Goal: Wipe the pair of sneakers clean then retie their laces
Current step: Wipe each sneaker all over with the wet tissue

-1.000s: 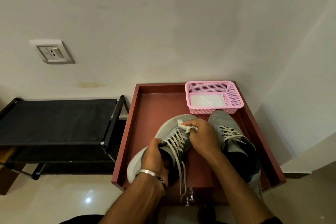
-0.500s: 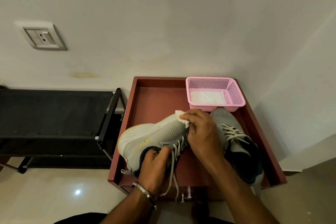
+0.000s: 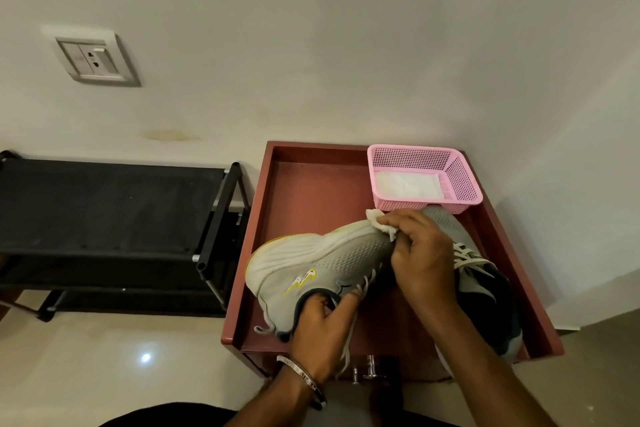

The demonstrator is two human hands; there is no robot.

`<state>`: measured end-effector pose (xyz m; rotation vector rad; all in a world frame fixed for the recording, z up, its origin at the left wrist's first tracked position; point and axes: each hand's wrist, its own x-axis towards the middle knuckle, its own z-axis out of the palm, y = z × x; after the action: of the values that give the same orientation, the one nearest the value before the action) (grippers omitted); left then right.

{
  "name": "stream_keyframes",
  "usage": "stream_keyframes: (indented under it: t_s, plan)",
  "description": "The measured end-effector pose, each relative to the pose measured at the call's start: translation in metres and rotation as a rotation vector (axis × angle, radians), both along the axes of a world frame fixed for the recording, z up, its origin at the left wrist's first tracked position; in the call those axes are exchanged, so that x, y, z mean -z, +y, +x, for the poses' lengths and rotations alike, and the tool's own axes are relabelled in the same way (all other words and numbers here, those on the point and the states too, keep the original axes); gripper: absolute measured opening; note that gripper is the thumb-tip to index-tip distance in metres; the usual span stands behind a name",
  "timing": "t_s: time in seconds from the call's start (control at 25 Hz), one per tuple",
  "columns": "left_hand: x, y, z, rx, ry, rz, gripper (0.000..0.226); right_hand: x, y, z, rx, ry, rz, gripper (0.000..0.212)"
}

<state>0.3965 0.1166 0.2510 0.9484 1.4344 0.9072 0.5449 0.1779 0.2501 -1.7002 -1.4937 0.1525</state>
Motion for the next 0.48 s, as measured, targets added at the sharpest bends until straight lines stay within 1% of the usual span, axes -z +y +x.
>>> stream_keyframes:
  t_s: [0.08, 0.2, 0.24, 0.28, 0.36, 0.44, 0.48]
  plan:
    - [0.005, -0.001, 0.001, 0.031, 0.000, -0.009, 0.038, -0.003, -0.004, -0.018, -0.102, -0.034, 0.033, 0.038]
    - [0.008, 0.001, 0.001, 0.026, 0.049, -0.016, 0.023, -0.008, -0.015, -0.040, -0.380, -0.069, 0.075, 0.035]
    - [0.006, 0.001, 0.001, 0.023, 0.068, -0.007, 0.021, -0.009, -0.015, -0.041, -0.427, -0.068, 0.078, 0.036]
    - [0.004, 0.000, 0.001, 0.020, 0.075, 0.001, 0.025, -0.009, -0.013, -0.038, -0.411, -0.078, 0.088, 0.038]
    - [0.002, -0.004, 0.002, 0.046, 0.071, 0.014, 0.027, -0.003, -0.004, -0.022, -0.238, -0.105, 0.090, 0.038]
    - [0.002, -0.007, 0.003, 0.093, 0.070, 0.031, 0.026, 0.001, 0.005, -0.003, -0.058, -0.076, 0.019, 0.040]
    - [0.002, -0.009, 0.003, 0.112, 0.080, 0.047, 0.025, 0.002, 0.006, -0.001, -0.013, -0.057, -0.004, 0.042]
